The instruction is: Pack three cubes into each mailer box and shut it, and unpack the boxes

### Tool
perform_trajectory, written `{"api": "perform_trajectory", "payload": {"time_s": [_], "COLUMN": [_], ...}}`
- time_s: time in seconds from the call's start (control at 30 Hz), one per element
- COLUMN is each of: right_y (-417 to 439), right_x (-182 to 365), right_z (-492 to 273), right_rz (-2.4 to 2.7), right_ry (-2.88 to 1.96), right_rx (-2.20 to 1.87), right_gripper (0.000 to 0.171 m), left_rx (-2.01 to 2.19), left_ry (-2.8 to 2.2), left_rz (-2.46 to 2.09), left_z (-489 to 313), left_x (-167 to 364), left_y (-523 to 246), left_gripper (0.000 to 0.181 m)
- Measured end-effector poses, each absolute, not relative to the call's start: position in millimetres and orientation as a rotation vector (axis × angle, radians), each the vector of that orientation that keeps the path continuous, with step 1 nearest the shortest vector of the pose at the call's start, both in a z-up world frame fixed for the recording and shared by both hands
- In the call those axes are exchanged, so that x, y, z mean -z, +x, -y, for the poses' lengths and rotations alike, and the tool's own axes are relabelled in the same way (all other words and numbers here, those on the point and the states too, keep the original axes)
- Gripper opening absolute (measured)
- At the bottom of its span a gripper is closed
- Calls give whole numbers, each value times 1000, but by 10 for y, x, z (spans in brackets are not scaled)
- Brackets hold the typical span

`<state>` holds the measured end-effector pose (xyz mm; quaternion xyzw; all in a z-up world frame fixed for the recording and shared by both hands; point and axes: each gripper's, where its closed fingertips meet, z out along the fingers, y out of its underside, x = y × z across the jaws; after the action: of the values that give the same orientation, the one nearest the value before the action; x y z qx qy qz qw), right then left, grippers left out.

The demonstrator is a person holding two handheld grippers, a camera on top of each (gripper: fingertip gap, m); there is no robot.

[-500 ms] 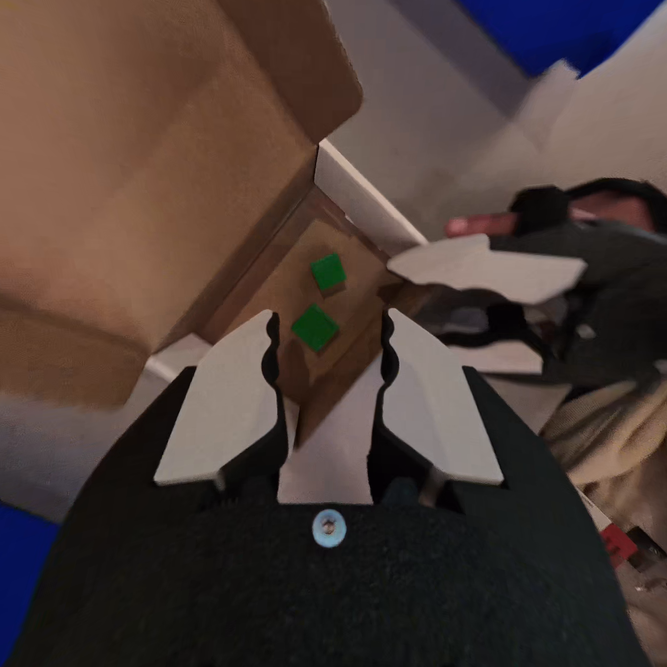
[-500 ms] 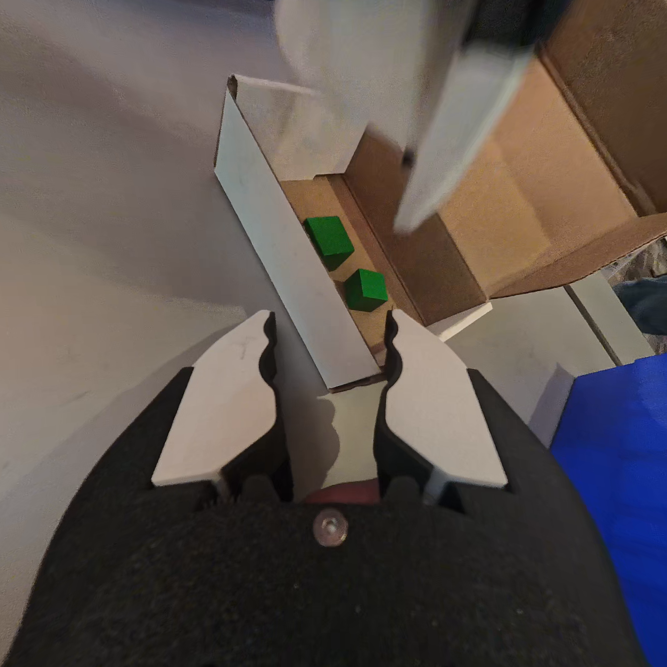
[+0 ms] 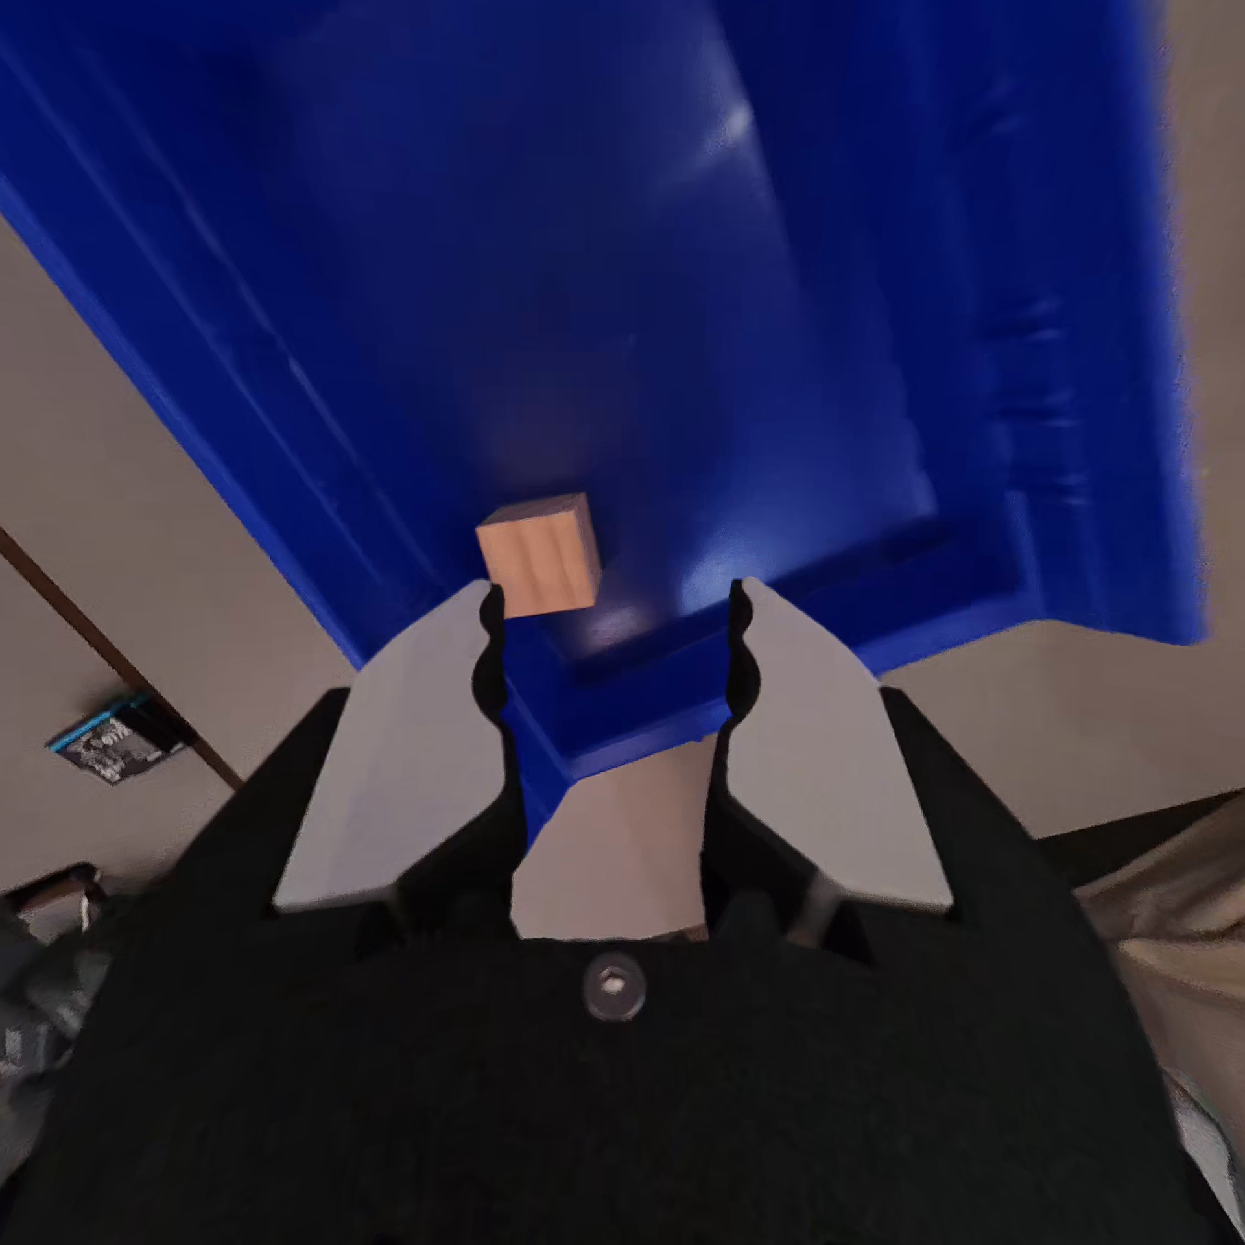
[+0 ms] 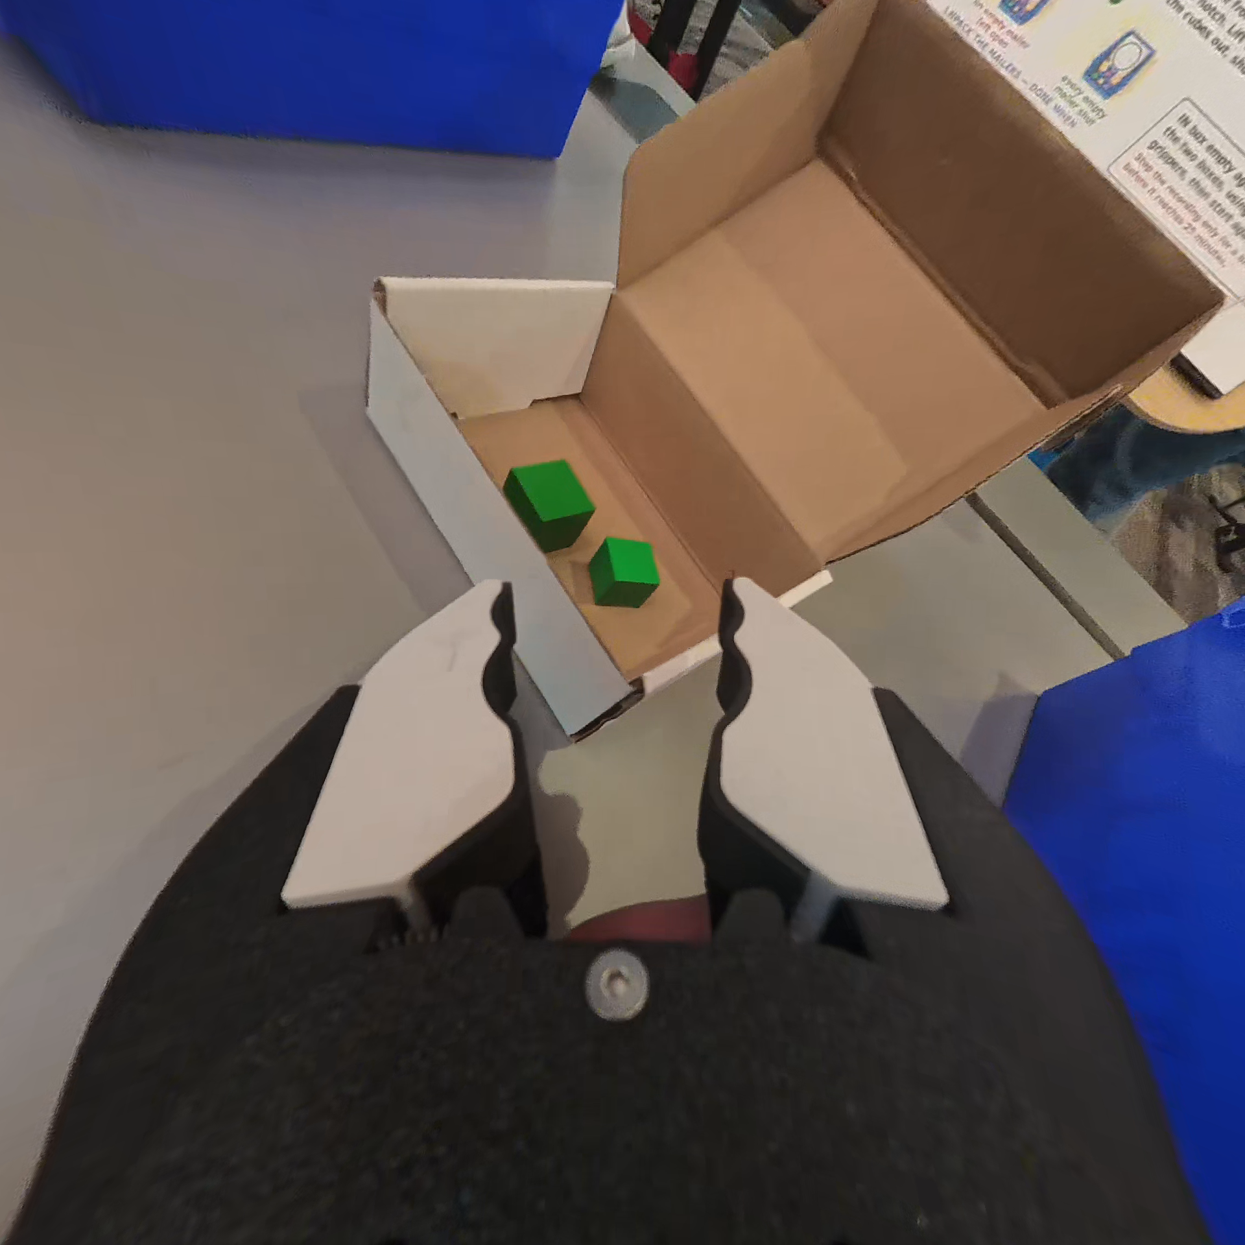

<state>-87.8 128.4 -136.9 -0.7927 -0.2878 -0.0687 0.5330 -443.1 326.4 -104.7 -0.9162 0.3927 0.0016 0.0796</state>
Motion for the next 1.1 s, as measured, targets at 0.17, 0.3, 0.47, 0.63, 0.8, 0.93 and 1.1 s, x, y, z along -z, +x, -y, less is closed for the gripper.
{"api": "perform_trajectory", "payload": {"time_s": [0.17, 0.3, 0.47, 0.63, 0.8, 0.93, 1.1], "right_y": [-874, -883, -822, -813, -859, -881, -870], "right_x": [1422, 1430, 1441, 1471, 1489, 1495, 1524], "right_z": [-1292, -1288, -1279, -1262, -1258, -1256, -1261], "right_rz": [687, 695, 684, 682, 701, 712, 713], "right_ry": [-1906, -1907, -1917, -1931, -1934, -1934, -1946], "right_rx": [152, 152, 162, 152, 150, 155, 152], "right_gripper": [58, 57, 57, 57, 57, 57, 56], "left_rx": [-126, -244, -435, -304, -283, -263, 52], "left_ry": [-2805, -2841, -2855, -2838, -2794, -2792, -2740], "left_rz": [-1177, -1135, -1109, -1108, -1179, -1267, -1198], "left_z": [-3364, -3450, -3465, -3373, -3305, -3270, -3289], "left_x": [1374, 1536, 1753, 1789, 1780, 1910, 1698], "left_y": [-4583, -4645, -4761, -4605, -4529, -4582, -4356], "left_gripper": [59, 59, 54, 70, 60, 55, 46]}}
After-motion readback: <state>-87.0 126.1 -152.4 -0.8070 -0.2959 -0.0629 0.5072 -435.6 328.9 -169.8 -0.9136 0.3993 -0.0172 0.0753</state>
